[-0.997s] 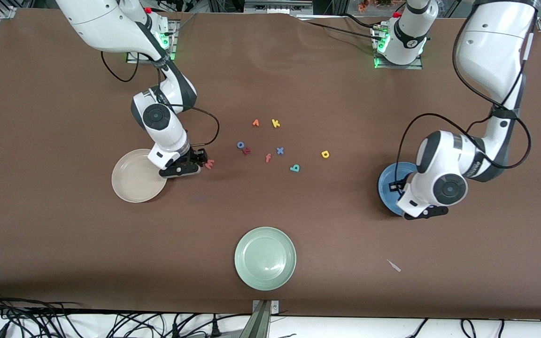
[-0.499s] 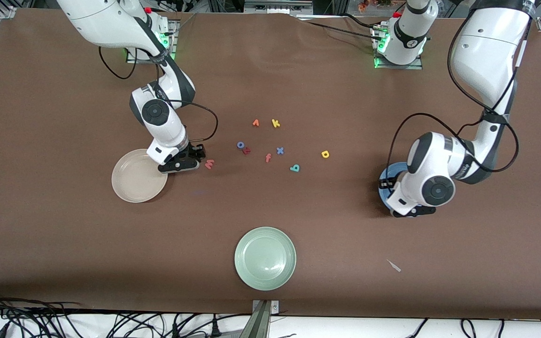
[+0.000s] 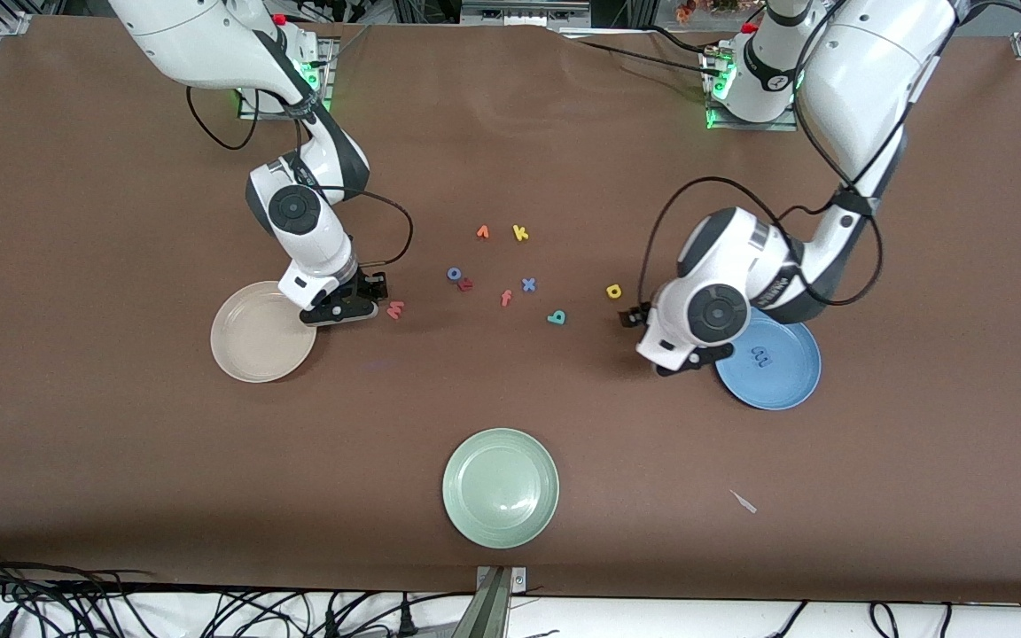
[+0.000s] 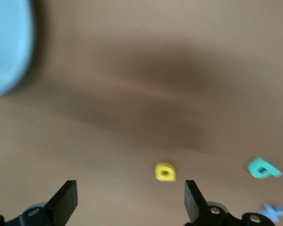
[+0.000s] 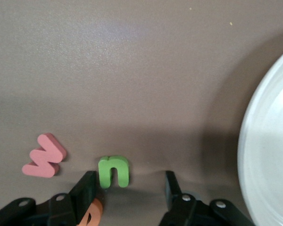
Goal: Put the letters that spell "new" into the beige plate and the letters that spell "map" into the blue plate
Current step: 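Grasp the green letter with the right gripper while the left gripper grasps yellow, then place the green letter on the cream plate with the right gripper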
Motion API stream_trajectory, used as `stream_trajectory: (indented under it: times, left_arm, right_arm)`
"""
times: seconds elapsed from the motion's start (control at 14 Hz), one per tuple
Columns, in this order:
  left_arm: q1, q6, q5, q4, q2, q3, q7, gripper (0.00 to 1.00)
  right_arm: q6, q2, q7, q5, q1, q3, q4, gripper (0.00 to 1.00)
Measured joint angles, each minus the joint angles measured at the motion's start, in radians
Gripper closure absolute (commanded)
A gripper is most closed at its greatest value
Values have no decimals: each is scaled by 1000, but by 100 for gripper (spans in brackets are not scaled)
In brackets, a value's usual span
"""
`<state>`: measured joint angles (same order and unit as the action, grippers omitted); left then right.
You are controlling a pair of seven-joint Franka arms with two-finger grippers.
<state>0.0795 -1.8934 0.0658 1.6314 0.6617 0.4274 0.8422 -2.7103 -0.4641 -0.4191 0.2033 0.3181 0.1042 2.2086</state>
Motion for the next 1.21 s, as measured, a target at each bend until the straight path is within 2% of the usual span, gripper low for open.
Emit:
stream_trajectory:
  times: [0.07, 0.21, 0.36, 0.5, 0.57, 0.64, 0.85, 1.0, 1.07, 1.21]
  left_arm:
    - [4, -29, -10, 16, 9, 0, 2, 0]
    - [7, -126, -10, 72, 26, 2, 1, 0]
    - [20, -230, -10, 140, 38, 5, 1, 0]
    - [27, -270, -10, 176, 42, 5, 2, 1]
    - [27, -271, -10, 181, 42, 5, 2, 16]
    - [27, -271, -10, 182, 41, 5, 2, 36]
    - [27, -272, -10, 188, 41, 7, 2, 46]
    - [28, -277, -11, 189, 39, 11, 2, 60]
    - [28, -277, -11, 189, 39, 11, 2, 63]
    - [28, -282, -11, 189, 38, 13, 2, 79]
  right_arm:
    - [-7, 2, 0, 0, 0, 0, 1, 61]
    - [-11, 3, 0, 0, 0, 0, 2, 65]
    - [-15, 3, 0, 0, 0, 0, 2, 72]
    - [-15, 10, 0, 0, 1, 1, 3, 74]
    - [-16, 12, 0, 0, 1, 1, 3, 74]
    - [-18, 12, 0, 1, 1, 0, 4, 74]
    - [14, 24, 10, 6, 0, -2, -12, 74]
    - [130, 54, 49, 9, -1, -7, -59, 74]
    - [204, 72, 83, 9, -1, -15, -93, 74]
    - [326, 104, 183, 8, -2, -46, -163, 73]
